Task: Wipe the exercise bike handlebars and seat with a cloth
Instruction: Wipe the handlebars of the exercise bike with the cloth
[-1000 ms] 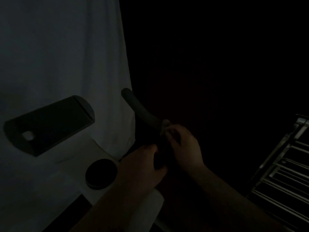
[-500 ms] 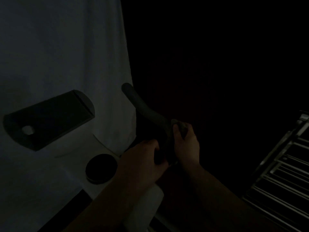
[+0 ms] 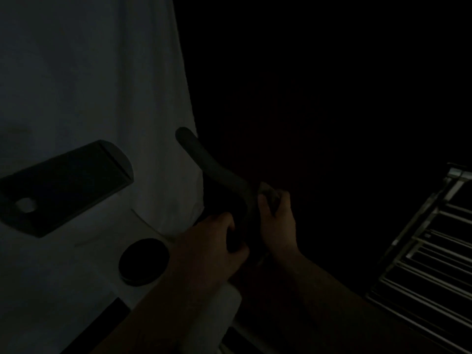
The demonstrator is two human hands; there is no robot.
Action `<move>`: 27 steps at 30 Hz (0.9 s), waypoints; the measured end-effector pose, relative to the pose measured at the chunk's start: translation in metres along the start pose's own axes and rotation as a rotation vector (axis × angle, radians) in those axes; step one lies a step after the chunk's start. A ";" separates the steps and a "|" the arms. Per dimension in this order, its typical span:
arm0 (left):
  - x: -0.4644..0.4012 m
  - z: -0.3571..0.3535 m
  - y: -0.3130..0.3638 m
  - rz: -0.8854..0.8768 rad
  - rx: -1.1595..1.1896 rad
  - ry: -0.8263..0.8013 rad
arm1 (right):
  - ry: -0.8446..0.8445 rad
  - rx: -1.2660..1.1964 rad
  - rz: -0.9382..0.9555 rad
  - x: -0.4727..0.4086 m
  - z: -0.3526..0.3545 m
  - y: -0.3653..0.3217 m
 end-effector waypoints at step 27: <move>0.001 -0.004 -0.007 0.007 0.055 0.041 | -0.032 -0.058 -0.018 0.042 0.001 0.006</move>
Point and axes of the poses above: each hand's wrist, its own x-axis away from the middle knuckle, its own z-axis out of the back of the hand, y = z × x, the point moved 2 cm from there along -x, towards the middle knuckle
